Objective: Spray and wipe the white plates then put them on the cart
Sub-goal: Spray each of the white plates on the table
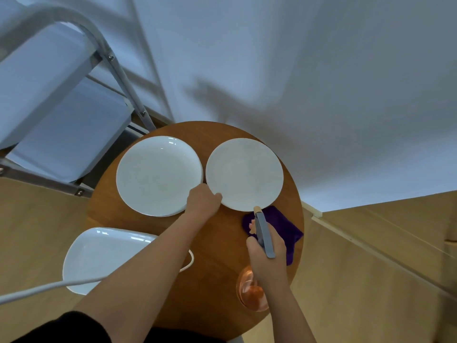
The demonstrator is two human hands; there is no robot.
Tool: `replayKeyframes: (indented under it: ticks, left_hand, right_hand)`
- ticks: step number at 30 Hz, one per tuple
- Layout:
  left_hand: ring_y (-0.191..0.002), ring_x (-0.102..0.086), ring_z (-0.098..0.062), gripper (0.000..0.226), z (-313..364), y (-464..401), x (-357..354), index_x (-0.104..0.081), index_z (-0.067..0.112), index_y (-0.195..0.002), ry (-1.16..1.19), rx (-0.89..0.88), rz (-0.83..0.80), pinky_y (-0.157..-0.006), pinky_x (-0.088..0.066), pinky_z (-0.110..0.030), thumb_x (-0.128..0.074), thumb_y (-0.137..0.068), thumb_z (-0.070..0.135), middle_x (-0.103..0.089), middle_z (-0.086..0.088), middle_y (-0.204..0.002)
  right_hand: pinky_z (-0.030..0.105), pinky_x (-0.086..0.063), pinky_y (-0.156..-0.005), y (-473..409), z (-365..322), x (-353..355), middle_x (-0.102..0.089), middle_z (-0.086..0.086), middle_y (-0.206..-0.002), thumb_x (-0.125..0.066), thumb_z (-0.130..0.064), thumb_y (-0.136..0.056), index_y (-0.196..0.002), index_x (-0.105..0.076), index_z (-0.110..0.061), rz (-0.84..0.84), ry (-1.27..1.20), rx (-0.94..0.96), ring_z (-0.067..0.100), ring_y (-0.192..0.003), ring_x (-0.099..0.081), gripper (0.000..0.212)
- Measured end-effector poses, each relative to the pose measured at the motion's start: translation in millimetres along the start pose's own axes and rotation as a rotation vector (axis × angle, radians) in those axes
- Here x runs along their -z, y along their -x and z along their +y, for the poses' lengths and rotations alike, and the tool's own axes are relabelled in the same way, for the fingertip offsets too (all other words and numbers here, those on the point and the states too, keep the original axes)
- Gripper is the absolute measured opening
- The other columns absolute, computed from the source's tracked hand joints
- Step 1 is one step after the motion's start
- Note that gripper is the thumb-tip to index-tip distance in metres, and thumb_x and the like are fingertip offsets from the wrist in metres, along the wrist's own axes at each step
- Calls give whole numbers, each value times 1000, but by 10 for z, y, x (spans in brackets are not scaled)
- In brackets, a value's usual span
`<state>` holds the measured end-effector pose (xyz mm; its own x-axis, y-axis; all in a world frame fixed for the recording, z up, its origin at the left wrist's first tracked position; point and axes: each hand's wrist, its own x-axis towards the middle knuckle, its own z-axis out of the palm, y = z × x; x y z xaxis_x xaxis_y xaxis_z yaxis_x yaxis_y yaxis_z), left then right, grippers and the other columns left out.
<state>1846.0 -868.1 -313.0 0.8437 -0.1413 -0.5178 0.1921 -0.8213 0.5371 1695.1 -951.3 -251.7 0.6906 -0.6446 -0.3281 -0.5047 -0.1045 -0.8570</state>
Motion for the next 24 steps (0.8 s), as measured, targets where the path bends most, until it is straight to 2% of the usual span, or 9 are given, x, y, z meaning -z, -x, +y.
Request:
replayKeyframes:
  ticks: [2, 6, 9, 12, 14, 16, 18, 21, 24]
  left_hand:
    - [-52, -50, -13, 31, -69, 3, 123, -50, 12, -62, 20, -11, 44, -52, -43, -22, -57, -90, 22, -51, -3, -58]
    - [-60, -47, -10, 23, -261, -38, 458, -52, 16, -71, 45, -16, 177, -60, -36, -19, -58, -92, 25, -52, 2, -66]
    - [-68, -49, -11, 13, -525, -101, 739, -57, 15, -89, 36, 25, 270, -68, -38, -23, -58, -93, 28, -55, 1, -81]
    - [-83, -53, -16, 27, -822, -146, 997, -55, 11, -109, 17, 70, 312, -70, -43, -25, -60, -92, 31, -57, -4, -95]
    - [-92, -55, -20, 39, -968, -157, 1123, -49, 10, -120, -22, 115, 324, -76, -48, -28, -61, -91, 33, -56, -9, -111]
    - [-107, -55, -28, 54, -1081, -174, 1209, -40, 8, -132, -73, 200, 294, -87, -50, -35, -62, -91, 36, -49, -14, -128]
    - [-114, -54, -33, 63, -1191, -193, 1261, -32, 5, -138, -69, 278, 227, -89, -50, -38, -61, -91, 37, -45, -18, -134]
    - [-104, -59, -30, 48, -1313, -234, 1294, -40, 5, -133, 9, 268, 112, -83, -50, -34, -54, -96, 32, -55, -17, -123]
    - [-70, -54, -16, 18, -1349, -294, 1326, -56, 11, -108, 10, 170, 74, -60, -44, -17, -49, -99, 26, -58, -5, -92]
  right_hand:
    - [4, -42, -49, 9, -39, -89, -50, -10, -66, -63, 4, -82, -74, -48, -36, 3, 8, 4, -10, -69, -55, 42]
    - [4, -42, -49, 45, -135, -298, -51, -13, -63, -64, 6, -79, -71, -49, -35, 20, 2, 41, -6, -63, -57, 45]
    - [8, -47, -51, 96, -214, -450, -51, -13, -64, -63, 6, -79, -72, -49, -36, -31, 16, 82, 12, -59, -56, 45]
    - [9, -44, -52, 145, -333, -596, -50, -3, -63, -62, 6, -80, -71, -47, -35, -72, 26, 82, 30, -63, -53, 45]
    - [6, -43, -54, 190, -417, -634, -56, -2, -69, -59, 0, -85, -75, -52, -33, -186, -27, 48, 19, -63, -56, 34]
    - [6, -45, -60, 252, -479, -644, -63, -22, -79, -55, -10, -88, -91, -56, -38, -356, -70, 41, -1, -72, -59, 28]
    - [6, -46, -61, 296, -543, -713, -62, -27, -79, -53, -14, -88, -96, -56, -40, -407, -63, 53, -6, -73, -58, 27]
    - [7, -42, -53, 329, -600, -968, -54, -9, -67, -57, -4, -86, -78, -53, -28, -291, 11, 70, 8, -60, -50, 26]
    - [8, -41, -51, 363, -608, -1180, -48, -2, -64, -58, 3, -83, -70, -49, -28, -225, 61, 63, 9, -57, -45, 34]
